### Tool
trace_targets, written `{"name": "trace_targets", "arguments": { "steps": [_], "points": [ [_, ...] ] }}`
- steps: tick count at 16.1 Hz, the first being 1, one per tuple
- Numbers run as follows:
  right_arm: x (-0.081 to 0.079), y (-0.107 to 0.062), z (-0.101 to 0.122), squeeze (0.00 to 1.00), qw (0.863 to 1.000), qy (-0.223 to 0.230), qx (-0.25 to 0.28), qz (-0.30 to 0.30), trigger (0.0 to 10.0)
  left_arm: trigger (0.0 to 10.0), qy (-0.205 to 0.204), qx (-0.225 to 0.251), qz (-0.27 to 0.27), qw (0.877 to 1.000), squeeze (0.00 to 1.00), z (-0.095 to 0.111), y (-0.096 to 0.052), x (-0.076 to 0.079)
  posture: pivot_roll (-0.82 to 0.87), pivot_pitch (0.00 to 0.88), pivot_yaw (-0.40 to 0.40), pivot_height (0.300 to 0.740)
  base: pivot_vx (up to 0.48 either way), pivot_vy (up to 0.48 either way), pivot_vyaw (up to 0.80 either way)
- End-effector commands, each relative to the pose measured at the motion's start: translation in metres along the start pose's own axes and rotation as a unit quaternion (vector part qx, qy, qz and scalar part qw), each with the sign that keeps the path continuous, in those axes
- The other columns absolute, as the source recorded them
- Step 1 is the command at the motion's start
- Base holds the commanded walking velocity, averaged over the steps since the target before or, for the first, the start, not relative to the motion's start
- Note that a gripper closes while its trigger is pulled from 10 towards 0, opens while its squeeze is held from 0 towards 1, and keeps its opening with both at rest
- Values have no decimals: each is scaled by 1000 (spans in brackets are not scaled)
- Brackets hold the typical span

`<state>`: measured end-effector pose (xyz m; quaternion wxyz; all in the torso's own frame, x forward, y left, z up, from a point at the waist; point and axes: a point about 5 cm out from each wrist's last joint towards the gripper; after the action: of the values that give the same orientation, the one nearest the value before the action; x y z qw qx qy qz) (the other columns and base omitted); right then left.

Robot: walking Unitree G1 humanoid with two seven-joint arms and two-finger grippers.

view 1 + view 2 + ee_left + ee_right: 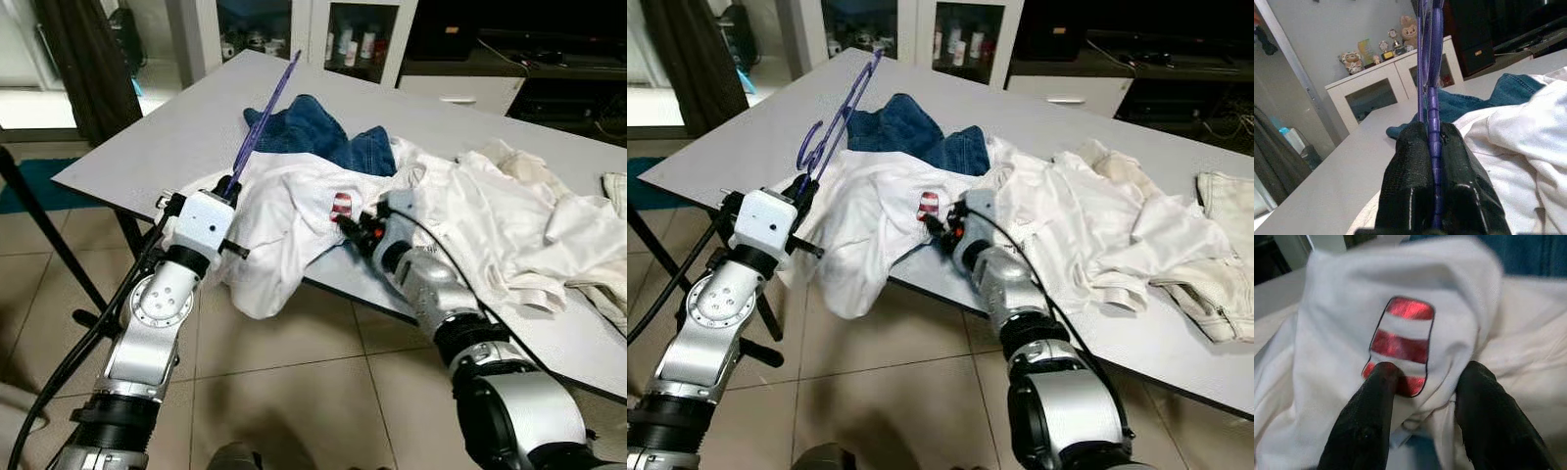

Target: Hang hanger

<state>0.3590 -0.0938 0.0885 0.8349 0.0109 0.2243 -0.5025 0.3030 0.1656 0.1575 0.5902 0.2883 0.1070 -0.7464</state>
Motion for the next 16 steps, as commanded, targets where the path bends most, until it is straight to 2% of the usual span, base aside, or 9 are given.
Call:
{"name": "trace_targets", "arguments": {
  "steps": [1, 2, 3, 5, 10, 13, 14, 15, 16],
  "points": [
    [-5, 3, 0, 0, 1000, -5, -17, 12, 10000, 10000, 1, 3, -4, 1000, 0, 4, -1, 2, 232, 45, -95, 740, 0, 0, 0],
    [-6, 5, -3, 0, 1000, 5, -25, 4, 2314, 10000, 1, 3, -5, 1000, 0, 4, -2, 2, 237, 55, -97, 740, 0, 0, 0],
    [-3, 5, -3, 0, 1000, 9, -25, -16, 0, 10000, 0, 3, -6, 1000, 0, 5, -3, 3, 239, 61, -99, 740, 0, 0, 0],
    [0, 4, 0, 0, 999, 9, -17, -41, 0, 10000, -1, 1, -6, 1000, 0, 5, -5, 4, 241, 69, -102, 740, 0, 0, 0],
    [19, -1, 25, 0, 992, 16, 54, -114, 0, 10000, -7, -5, -7, 1000, 0, 4, -9, 8, 231, 89, -112, 740, 0, 0, 0],
    [26, -3, 68, 0, 981, 28, 136, -137, 0, 10000, -11, -2, -10, 1000, 0, 6, -6, 10, 221, 88, -105, 740, 0, 0, 0],
    [28, -4, 76, 0, 978, 30, 149, -141, 0, 10000, -11, -2, -11, 1000, 0, 7, -6, 10, 219, 87, -104, 740, 0, 0, 0],
    [33, -9, 105, 0, 969, 40, 192, -154, 0, 10000, -10, 0, -12, 1000, 0, 7, -5, 10, 217, 85, -102, 740, 0, 0, 0],
    [36, -11, 117, 0, 964, 44, 209, -158, 0, 10000, -11, 0, -13, 1000, 0, 7, -4, 10, 217, 83, -100, 740, 0, 0, 0]
  ]
}}
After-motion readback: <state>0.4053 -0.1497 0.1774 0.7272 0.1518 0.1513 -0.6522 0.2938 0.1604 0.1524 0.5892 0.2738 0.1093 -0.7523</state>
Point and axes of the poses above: a point about 5 cm out from each wrist's last joint towards the gripper, its own y axis pointing out of the wrist towards the gripper, its own z axis along the axis of the wrist's last joint, x = y × z, and after that the axes turned 7 degrees about y, right-handed
